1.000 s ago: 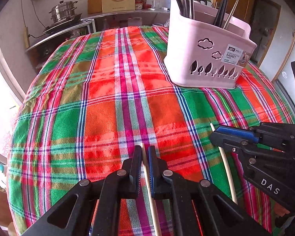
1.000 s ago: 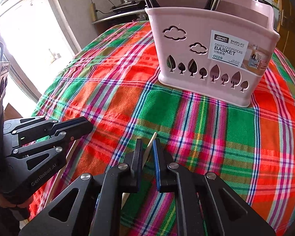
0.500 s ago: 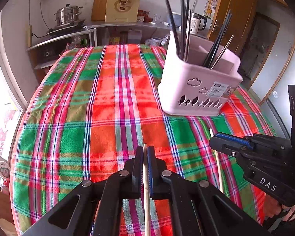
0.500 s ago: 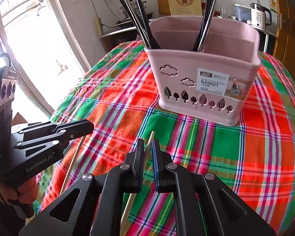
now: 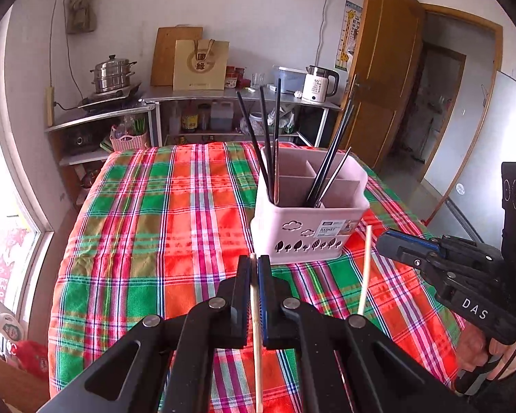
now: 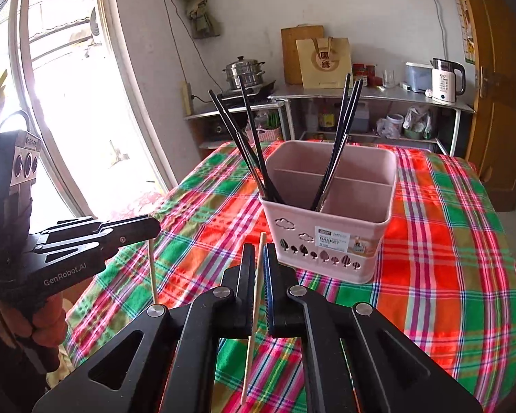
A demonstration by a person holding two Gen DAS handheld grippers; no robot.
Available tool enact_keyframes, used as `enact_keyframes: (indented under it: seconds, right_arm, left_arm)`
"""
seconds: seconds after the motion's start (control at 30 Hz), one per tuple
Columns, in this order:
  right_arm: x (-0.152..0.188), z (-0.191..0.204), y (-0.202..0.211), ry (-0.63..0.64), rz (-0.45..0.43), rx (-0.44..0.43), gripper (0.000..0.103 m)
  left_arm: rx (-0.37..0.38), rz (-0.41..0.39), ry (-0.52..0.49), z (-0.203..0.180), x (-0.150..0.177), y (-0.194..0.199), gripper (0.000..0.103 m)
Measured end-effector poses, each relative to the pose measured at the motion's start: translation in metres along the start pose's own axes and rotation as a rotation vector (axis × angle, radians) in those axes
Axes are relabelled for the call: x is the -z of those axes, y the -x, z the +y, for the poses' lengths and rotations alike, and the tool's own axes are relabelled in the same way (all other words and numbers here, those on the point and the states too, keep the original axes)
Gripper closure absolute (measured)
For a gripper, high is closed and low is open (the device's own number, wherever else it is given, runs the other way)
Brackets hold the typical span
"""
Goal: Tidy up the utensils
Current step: 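Lift the wooden chopsticks with both grippers and carry them toward the pink basket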
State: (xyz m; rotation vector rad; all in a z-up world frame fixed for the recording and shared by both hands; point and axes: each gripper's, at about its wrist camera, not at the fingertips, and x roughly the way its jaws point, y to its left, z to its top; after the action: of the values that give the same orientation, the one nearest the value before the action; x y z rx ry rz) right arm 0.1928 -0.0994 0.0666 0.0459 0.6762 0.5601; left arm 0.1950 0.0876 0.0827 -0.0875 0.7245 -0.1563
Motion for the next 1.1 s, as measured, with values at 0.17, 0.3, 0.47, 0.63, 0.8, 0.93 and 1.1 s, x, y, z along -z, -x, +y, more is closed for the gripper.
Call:
enact_keyframes:
  seconds: [0.17, 0.3, 0.47, 0.63, 0.8, 0.93, 1.1]
  right_arm:
    - [0.001, -0.003, 0.01, 0.007, -0.022, 0.0, 0.098]
    - [0.003, -0.006, 0.01, 0.007, -0.013, 0.003, 0.102]
    - [0.017, -0.015, -0.023, -0.029, 0.099, -0.011, 0.099]
    - [0.035, -0.029, -0.073, -0.08, 0.206, 0.02, 0.095]
    - [0.042, -0.039, -0.111, -0.097, 0.268, 0.049, 0.095]
    - [0.042, -0.042, -0.129, -0.111, 0.289, 0.06, 0.095]
    - [0.044, -0.043, -0.146, -0.114, 0.32, 0.085, 0.095]
  left_arm:
    - [0.008, -0.019, -0.007, -0.005, -0.004, 0.008, 0.099]
    - [0.006, -0.019, -0.01, -0.008, -0.002, 0.01, 0.099]
    - [0.003, -0.02, -0.001, -0.003, -0.001, 0.012, 0.099]
    - [0.011, -0.026, 0.006, 0.003, 0.001, 0.015, 0.099]
    - [0.022, -0.037, 0.007, 0.009, 0.002, 0.019, 0.099]
    - [0.035, -0.042, 0.003, 0.011, 0.003, 0.019, 0.099]
    - [0.044, -0.043, 0.006, 0.016, 0.003, 0.016, 0.099]
